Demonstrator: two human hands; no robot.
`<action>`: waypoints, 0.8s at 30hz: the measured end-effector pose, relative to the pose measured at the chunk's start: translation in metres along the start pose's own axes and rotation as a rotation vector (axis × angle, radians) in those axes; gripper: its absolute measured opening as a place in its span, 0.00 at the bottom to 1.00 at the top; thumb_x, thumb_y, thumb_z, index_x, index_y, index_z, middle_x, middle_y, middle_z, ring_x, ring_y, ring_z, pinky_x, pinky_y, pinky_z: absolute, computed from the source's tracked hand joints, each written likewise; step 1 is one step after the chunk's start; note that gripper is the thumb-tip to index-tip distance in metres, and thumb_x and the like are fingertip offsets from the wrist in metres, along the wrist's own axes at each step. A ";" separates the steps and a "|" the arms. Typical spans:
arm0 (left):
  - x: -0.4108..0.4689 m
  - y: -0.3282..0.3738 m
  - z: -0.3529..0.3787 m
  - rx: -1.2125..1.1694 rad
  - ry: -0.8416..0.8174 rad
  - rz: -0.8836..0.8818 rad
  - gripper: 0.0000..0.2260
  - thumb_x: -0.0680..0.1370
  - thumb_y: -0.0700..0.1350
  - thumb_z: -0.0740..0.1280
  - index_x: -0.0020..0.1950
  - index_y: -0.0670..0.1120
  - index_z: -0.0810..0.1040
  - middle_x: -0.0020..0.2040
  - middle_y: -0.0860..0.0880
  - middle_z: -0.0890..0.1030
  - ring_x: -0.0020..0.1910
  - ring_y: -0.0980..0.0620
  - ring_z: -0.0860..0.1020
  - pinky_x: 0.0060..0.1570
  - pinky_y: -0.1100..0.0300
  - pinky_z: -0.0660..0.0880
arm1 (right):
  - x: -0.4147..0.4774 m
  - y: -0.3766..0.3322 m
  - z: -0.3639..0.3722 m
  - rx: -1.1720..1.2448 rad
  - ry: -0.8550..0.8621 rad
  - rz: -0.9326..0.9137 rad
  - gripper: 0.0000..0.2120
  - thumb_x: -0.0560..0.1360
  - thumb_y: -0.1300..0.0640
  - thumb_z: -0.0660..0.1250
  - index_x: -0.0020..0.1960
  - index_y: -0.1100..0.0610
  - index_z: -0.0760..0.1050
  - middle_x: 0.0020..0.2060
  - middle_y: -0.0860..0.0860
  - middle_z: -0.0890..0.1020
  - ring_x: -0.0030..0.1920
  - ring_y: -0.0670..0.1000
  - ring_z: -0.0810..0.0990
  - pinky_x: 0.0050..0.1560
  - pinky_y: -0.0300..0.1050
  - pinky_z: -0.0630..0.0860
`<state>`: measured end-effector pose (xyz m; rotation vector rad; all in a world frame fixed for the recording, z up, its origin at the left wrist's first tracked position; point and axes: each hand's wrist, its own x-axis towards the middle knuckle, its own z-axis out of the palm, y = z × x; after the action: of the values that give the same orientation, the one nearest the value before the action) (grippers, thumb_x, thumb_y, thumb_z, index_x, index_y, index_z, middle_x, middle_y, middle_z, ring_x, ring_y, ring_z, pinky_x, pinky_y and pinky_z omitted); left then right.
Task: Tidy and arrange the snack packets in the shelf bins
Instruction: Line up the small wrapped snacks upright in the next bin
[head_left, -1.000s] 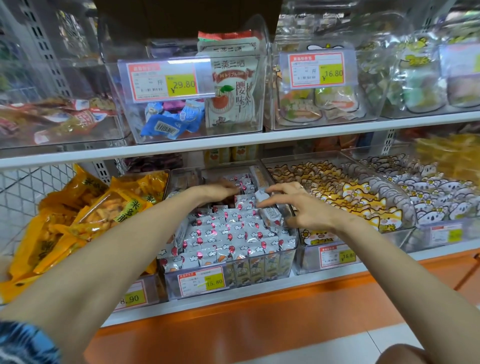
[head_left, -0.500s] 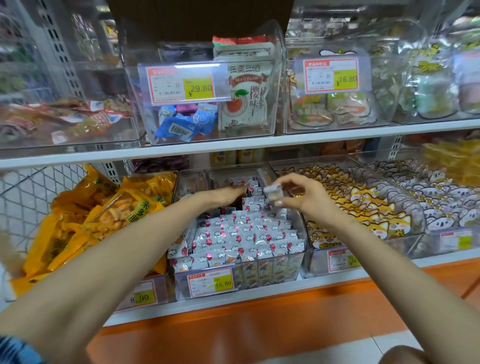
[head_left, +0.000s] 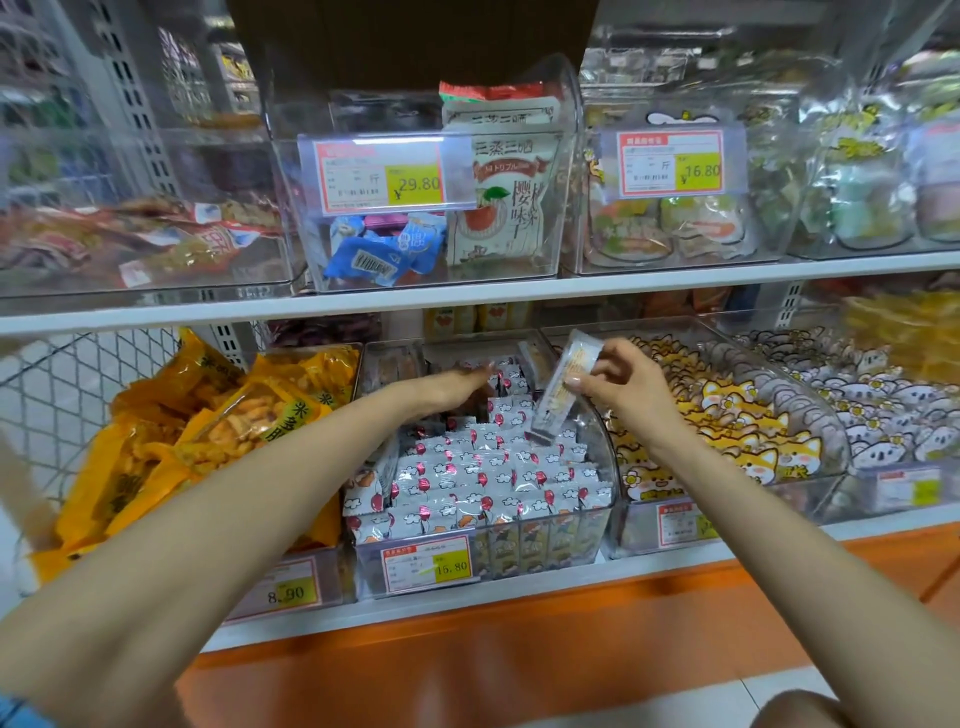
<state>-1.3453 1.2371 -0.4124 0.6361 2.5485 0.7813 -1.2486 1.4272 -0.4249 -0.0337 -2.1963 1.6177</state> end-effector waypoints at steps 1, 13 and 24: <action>0.002 -0.001 0.001 0.007 0.027 0.019 0.26 0.82 0.58 0.46 0.75 0.44 0.60 0.75 0.44 0.61 0.73 0.45 0.61 0.71 0.55 0.56 | 0.000 -0.001 0.000 -0.007 0.011 0.005 0.10 0.71 0.65 0.71 0.45 0.56 0.72 0.44 0.62 0.82 0.45 0.58 0.82 0.45 0.48 0.78; -0.005 0.009 0.019 -0.275 0.180 0.309 0.11 0.74 0.45 0.71 0.53 0.48 0.73 0.49 0.49 0.79 0.46 0.51 0.78 0.50 0.59 0.74 | 0.004 -0.002 0.005 0.203 0.097 0.069 0.15 0.74 0.64 0.68 0.57 0.61 0.66 0.39 0.53 0.77 0.30 0.39 0.77 0.29 0.29 0.71; -0.024 -0.001 -0.004 -0.766 -0.077 0.128 0.10 0.81 0.47 0.59 0.57 0.42 0.74 0.42 0.44 0.85 0.35 0.56 0.81 0.33 0.68 0.75 | 0.003 0.004 0.003 -0.112 -0.028 -0.128 0.14 0.70 0.60 0.73 0.52 0.46 0.77 0.50 0.52 0.80 0.50 0.52 0.78 0.53 0.48 0.76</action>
<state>-1.3282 1.2221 -0.4045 0.5441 1.9162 1.6103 -1.2531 1.4268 -0.4281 0.0959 -2.2594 1.4334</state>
